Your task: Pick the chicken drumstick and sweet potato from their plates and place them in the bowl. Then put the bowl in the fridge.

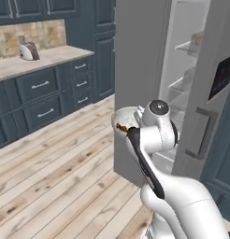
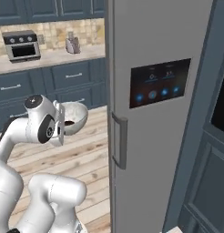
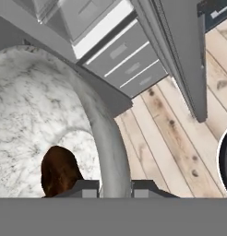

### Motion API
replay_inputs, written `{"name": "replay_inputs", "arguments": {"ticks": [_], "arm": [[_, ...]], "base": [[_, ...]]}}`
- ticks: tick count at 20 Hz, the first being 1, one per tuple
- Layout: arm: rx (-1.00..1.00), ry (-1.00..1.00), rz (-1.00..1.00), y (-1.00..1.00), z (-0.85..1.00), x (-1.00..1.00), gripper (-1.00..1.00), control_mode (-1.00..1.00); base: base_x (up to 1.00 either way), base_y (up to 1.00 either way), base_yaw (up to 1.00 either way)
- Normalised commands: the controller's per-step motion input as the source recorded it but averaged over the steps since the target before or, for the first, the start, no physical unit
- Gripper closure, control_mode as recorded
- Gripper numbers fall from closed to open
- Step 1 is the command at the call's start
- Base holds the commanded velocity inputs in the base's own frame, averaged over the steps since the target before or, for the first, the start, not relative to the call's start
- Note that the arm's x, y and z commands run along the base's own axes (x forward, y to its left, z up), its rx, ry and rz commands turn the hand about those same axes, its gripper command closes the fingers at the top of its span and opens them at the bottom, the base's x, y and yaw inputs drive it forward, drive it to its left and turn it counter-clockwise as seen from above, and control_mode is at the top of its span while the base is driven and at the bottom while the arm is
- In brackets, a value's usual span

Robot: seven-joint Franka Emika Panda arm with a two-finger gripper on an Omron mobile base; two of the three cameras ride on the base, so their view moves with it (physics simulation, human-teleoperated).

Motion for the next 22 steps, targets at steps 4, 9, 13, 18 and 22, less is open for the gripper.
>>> {"name": "replay_inputs", "arguments": {"ticks": [4, 9, 13, 18, 22], "arm": [[0.00, 0.00, 0.00, 0.00, 0.00, 0.00, 1.00, 1.00], [0.00, 0.00, 0.00, 0.00, 0.00, 0.00, 1.00, 1.00], [0.00, 0.00, 0.00, 0.00, 0.00, 0.00, 1.00, 1.00], [0.00, 0.00, 0.00, 0.00, 0.00, 0.00, 1.00, 1.00], [0.00, 0.00, 0.00, 0.00, 0.00, 0.00, 1.00, 1.00]], "base": [[0.44, 0.60, -0.27], [0.54, 0.79, -0.01], [0.57, 0.50, -0.29], [0.39, 0.29, -0.63], [0.01, 0.28, -0.76]]}}
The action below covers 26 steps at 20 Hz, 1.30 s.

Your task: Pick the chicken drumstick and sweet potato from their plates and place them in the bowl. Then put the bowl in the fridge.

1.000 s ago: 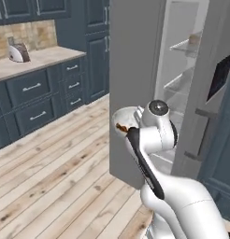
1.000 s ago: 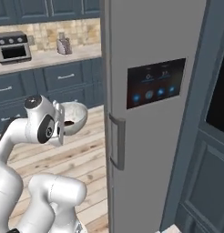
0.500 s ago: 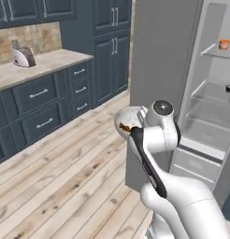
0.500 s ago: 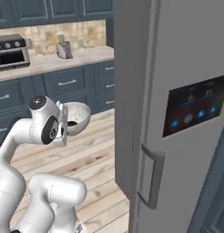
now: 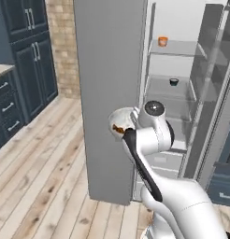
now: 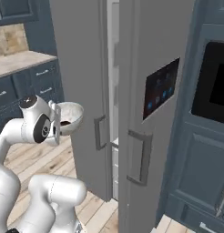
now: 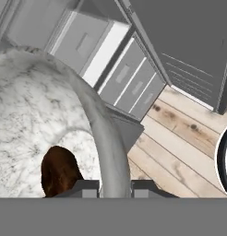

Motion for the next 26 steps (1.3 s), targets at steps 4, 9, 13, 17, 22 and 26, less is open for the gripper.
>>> {"name": "replay_inputs", "arguments": {"ticks": [4, 9, 13, 17, 22, 26], "arm": [[0.00, 0.00, 0.00, 0.00, 0.00, 0.00, 1.00, 1.00], [0.00, 0.00, 0.00, 0.00, 0.00, 0.00, 1.00, 1.00], [0.00, 0.00, 0.00, 0.00, 0.00, 0.00, 1.00, 1.00], [0.00, 0.00, 0.00, 0.00, 0.00, 0.00, 1.00, 1.00], [0.00, 0.00, 0.00, 0.00, 0.00, 0.00, 1.00, 1.00], [0.00, 0.00, 0.00, 0.00, 0.00, 0.00, 1.00, 1.00]], "base": [[0.11, 0.33, -0.68], [0.10, 0.62, -0.21], [0.07, 0.62, 0.00], [0.34, 0.41, -0.39], [0.35, 0.33, -0.42], [0.29, 0.18, -0.45]]}}
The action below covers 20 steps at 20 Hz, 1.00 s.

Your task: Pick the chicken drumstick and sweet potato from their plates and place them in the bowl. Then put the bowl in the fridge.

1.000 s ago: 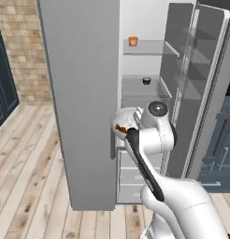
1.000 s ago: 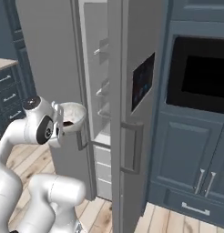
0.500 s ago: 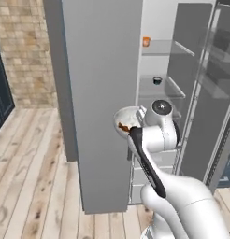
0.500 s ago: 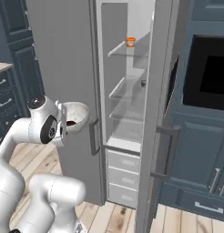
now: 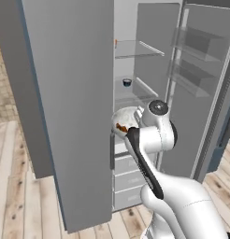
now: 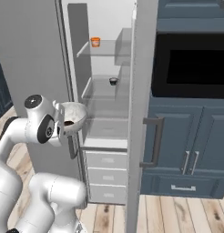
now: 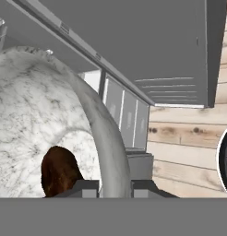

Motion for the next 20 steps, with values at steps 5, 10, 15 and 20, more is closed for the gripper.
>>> {"name": "replay_inputs", "arguments": {"ticks": [5, 10, 15, 20], "arm": [[0.00, 0.00, 0.00, 0.00, 0.00, 0.00, 1.00, 1.00], [0.00, 0.00, 0.00, 0.00, 0.00, 0.00, 1.00, 1.00], [0.00, 0.00, 0.00, 0.00, 0.00, 0.00, 1.00, 1.00], [0.00, 0.00, 0.00, 0.00, 0.00, 0.00, 1.00, 1.00]], "base": [[0.33, 0.18, -0.14], [0.49, 0.01, 0.00], [0.53, -0.11, 0.00], [0.48, -0.21, 0.01]]}}
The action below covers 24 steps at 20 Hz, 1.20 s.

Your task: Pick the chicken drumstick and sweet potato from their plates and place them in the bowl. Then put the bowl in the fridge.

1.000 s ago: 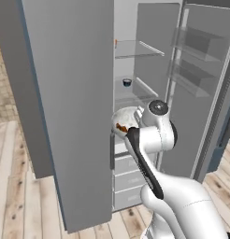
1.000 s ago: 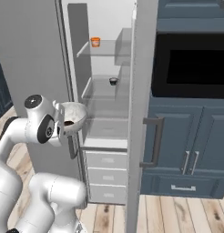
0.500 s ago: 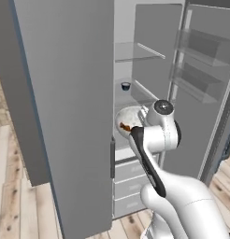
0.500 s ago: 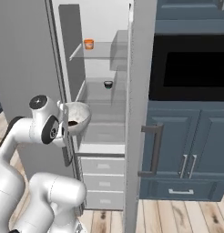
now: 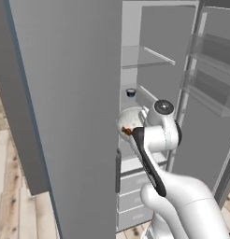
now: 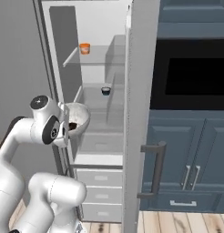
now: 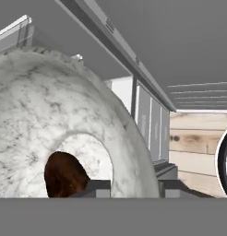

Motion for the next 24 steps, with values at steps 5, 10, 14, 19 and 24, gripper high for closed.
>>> {"name": "replay_inputs", "arguments": {"ticks": [5, 10, 14, 19, 24], "arm": [[0.00, 0.00, 0.00, 0.00, 0.00, 0.00, 1.00, 1.00], [0.00, 0.00, 0.00, 0.00, 0.00, 0.00, 1.00, 1.00], [0.00, 0.00, 0.00, 0.00, 0.00, 0.00, 1.00, 1.00], [0.00, 0.00, 0.00, 0.00, 0.00, 0.00, 1.00, 1.00], [0.00, 0.00, 0.00, 0.00, 0.00, 0.00, 1.00, 1.00]], "base": [[0.34, -0.36, 0.04], [0.34, -0.28, 0.11], [0.20, -0.13, 0.07], [0.02, -0.02, 0.00], [0.00, 0.00, 0.00]]}}
